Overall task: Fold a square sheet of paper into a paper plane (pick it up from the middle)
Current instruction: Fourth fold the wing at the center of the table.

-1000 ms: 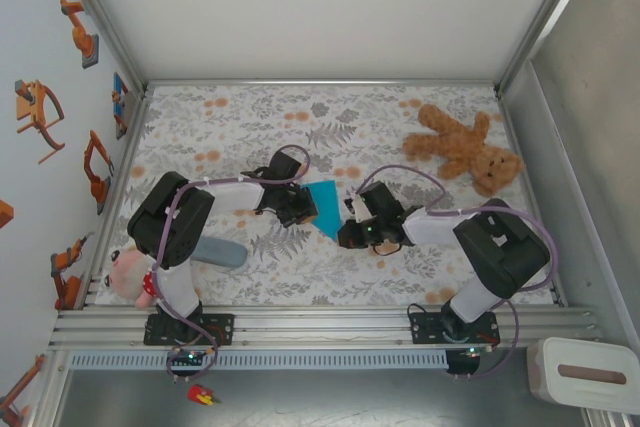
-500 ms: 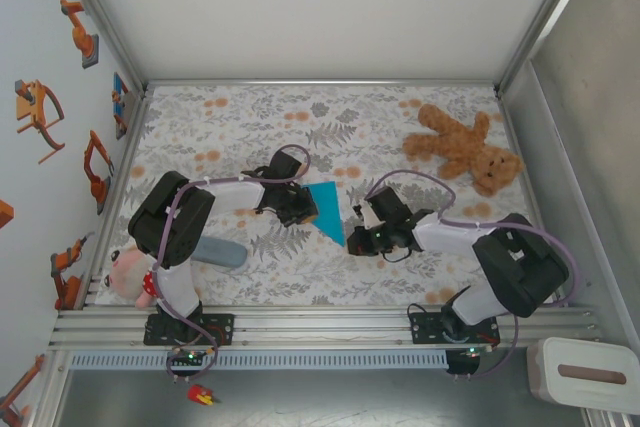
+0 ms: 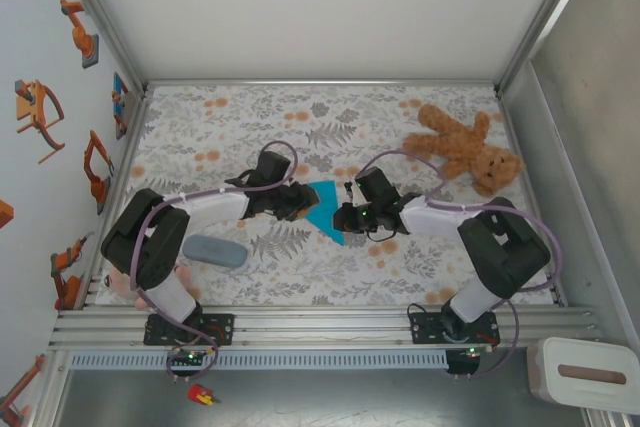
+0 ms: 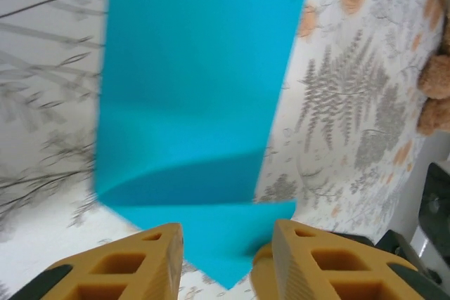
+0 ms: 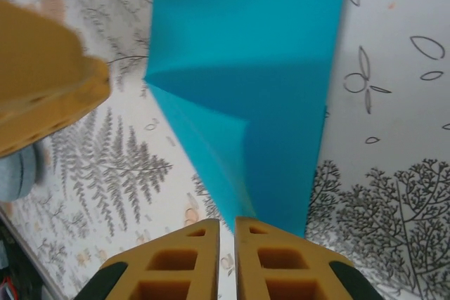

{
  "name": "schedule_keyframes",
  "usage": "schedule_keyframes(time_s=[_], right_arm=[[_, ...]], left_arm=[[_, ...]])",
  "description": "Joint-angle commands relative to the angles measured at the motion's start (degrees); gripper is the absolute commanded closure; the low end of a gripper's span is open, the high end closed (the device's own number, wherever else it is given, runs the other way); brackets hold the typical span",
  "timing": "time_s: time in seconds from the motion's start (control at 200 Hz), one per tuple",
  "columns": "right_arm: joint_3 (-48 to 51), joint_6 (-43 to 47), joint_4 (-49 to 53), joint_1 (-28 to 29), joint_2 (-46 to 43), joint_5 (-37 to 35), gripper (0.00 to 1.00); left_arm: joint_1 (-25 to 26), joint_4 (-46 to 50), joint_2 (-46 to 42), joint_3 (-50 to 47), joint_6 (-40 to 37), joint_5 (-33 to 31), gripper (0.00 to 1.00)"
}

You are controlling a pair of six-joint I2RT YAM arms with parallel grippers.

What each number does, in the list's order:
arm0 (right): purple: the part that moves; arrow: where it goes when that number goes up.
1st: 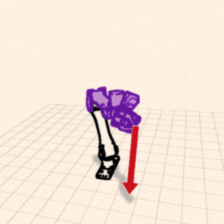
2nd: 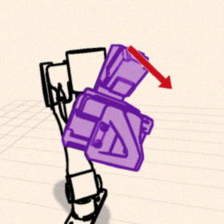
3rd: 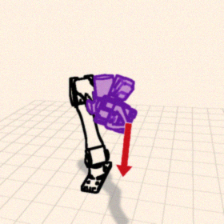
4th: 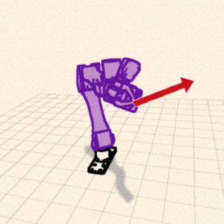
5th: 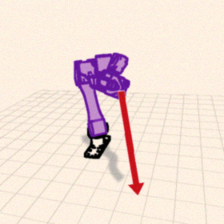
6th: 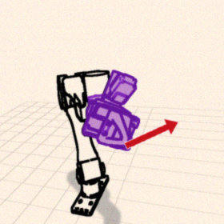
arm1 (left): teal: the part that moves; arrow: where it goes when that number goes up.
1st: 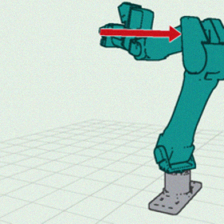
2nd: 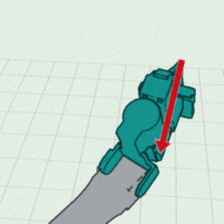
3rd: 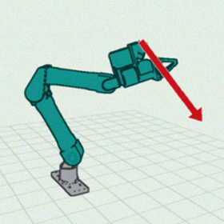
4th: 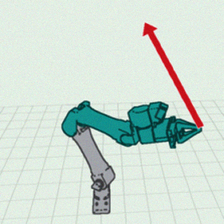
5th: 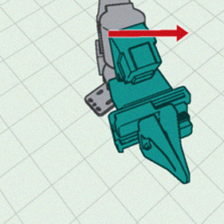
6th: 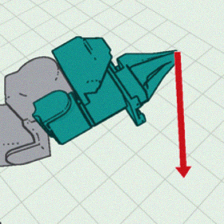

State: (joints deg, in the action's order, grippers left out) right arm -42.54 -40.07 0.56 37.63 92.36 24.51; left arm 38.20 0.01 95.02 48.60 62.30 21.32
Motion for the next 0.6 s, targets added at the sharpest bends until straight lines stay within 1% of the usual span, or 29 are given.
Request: schedule_keyframes(time_s=[0.0, 0.105, 0.356, 0.596], right_arm=[[-1.9, -2.2, -1.8, -0.3, 1.5, -1.5, 0.86], [-2.3, -2.4, -1.2, -0.3, 2.6, -2.2, 0.86], [-2.3, -2.8, -0.1, -0.4, 4.0, -3.6, 0.87], [-2.2, -3.1, 0.3, -0.4, 5.2, -3.6, 0.88]], left_arm=[[-0.5, -2.9, -2.4, -3.5, 3.3, -2.4, 0.58], [-0.6, -3.5, -2.3, -4.3, 3.9, -2.2, 0.57], [-0.5, -8.1, 1.2, -4.3, 5.7, 0.4, 0.55], [-0.5, -6.5, 1.7, -4.2, 5.9, -0.6, 0.54]])
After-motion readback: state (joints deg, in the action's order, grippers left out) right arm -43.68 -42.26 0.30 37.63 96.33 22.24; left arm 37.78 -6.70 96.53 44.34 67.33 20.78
